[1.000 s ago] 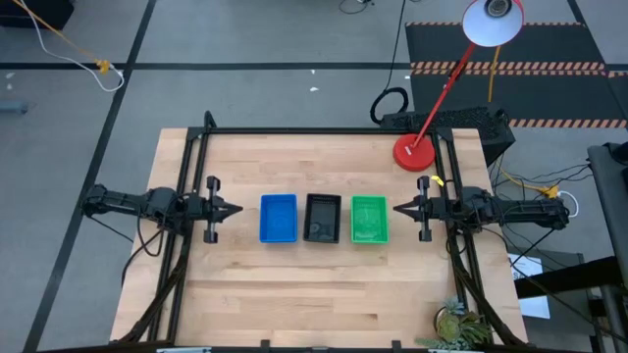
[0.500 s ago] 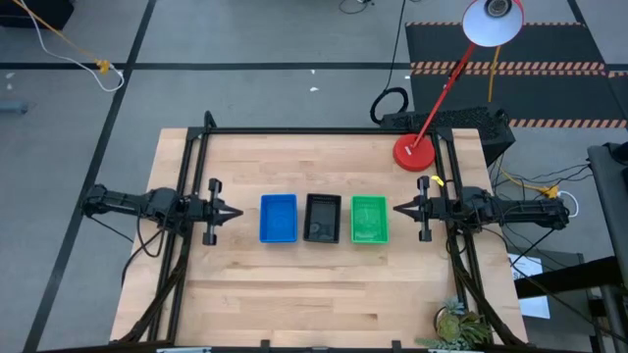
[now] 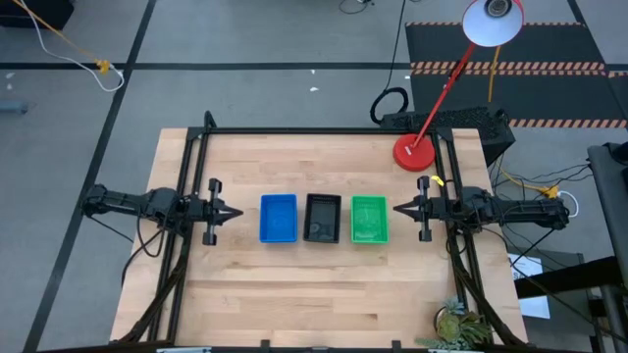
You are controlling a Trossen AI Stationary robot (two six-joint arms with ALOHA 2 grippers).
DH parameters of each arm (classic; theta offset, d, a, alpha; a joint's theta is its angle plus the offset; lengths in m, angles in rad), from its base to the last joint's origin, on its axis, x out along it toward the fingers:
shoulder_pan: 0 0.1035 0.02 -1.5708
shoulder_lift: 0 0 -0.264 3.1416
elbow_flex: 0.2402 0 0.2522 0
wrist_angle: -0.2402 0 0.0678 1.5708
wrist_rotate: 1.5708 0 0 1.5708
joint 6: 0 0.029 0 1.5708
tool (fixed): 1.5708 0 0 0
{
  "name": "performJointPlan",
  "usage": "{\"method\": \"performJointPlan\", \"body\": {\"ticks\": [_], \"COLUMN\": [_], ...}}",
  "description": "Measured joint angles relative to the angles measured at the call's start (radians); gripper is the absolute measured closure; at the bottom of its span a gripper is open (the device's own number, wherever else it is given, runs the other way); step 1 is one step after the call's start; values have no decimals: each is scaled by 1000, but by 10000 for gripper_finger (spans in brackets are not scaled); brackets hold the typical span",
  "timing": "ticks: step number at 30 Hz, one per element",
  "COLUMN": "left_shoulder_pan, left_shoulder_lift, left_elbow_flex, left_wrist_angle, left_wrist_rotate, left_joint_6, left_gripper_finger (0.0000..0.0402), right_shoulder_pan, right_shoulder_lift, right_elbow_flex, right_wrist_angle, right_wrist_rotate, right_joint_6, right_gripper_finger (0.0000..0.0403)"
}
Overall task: Stack baskets by color
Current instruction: Return to Home Position
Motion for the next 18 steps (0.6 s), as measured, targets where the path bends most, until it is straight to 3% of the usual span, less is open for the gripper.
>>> {"method": "performJointPlan", "body": {"ticks": [10, 18], "left_shoulder_pan": [0, 0], "left_shoulder_lift": [0, 0], "left_elbow_flex": [0, 0], "left_wrist_angle": [0, 0], "left_wrist_rotate": [0, 0], "left_joint_6": [0, 0], "left_gripper_finger": [366, 366], "right_shoulder_pan": [0, 0], "right_shoulder_lift": [0, 0], "right_elbow_flex": [0, 0], "right_wrist_angle": [0, 0], "right_wrist_rotate": [0, 0], "right_joint_6": [0, 0], "right_gripper_finger": [403, 403]}}
